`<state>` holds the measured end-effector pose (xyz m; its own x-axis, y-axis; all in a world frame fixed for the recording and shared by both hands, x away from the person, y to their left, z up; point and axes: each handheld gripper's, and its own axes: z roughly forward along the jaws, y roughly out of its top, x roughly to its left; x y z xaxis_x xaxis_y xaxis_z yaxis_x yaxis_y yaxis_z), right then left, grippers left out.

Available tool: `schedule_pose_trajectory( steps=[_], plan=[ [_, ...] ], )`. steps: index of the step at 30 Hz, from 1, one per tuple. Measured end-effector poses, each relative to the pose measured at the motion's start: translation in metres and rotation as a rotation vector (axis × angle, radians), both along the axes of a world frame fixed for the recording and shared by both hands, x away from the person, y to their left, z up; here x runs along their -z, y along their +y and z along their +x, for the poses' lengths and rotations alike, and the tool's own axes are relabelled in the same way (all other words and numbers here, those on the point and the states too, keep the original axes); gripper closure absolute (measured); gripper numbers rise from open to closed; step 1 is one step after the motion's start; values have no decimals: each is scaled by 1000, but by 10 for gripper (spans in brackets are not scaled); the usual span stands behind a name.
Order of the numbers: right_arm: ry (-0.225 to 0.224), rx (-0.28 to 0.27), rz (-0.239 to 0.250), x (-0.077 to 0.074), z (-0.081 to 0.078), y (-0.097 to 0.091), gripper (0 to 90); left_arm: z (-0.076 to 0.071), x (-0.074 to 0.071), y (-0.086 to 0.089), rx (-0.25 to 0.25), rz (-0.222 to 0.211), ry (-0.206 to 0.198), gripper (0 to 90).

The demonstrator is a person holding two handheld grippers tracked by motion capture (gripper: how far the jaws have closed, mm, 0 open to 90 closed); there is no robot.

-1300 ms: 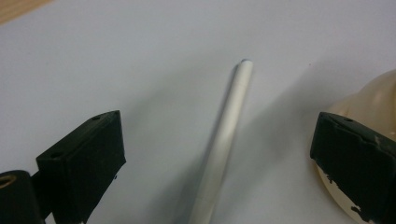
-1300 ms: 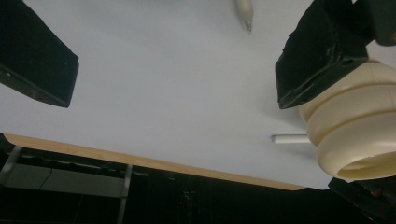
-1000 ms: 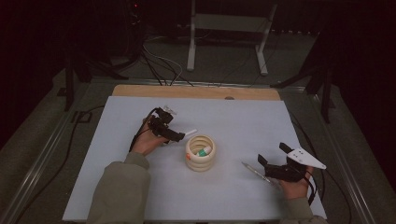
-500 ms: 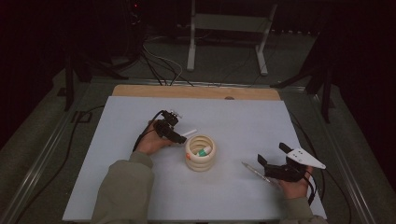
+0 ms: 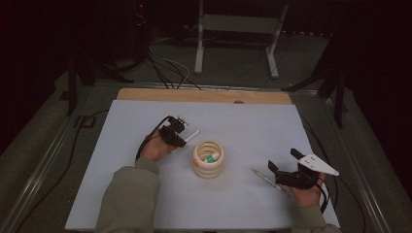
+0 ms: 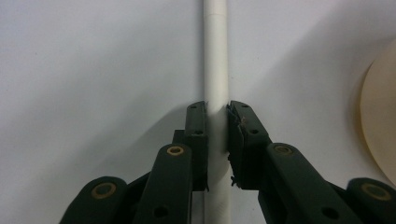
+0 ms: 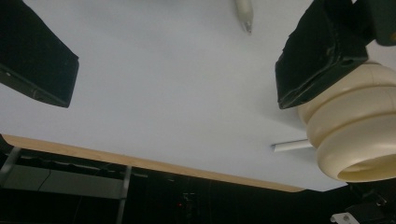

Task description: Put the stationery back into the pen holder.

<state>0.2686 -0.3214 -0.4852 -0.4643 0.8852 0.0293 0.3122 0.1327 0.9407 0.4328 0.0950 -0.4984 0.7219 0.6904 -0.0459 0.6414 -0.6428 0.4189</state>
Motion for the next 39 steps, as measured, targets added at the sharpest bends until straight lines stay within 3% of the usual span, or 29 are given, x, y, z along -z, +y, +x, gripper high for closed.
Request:
schedule_pose_trajectory(
  steps=[7,14,28,39],
  plan=[
    [1,3,-1,0,0,0,0,-2,-3,1,-3,-14,-16,796],
    [1,5,-1,0,0,0,0,-5,-13,4,-4,-67,-40,796],
    [3,4,-2,0,0,0,0,-10,-26,6,2,-123,-72,796],
    [3,4,-5,0,0,0,0,-17,-39,6,3,-183,-122,796]
  ],
)
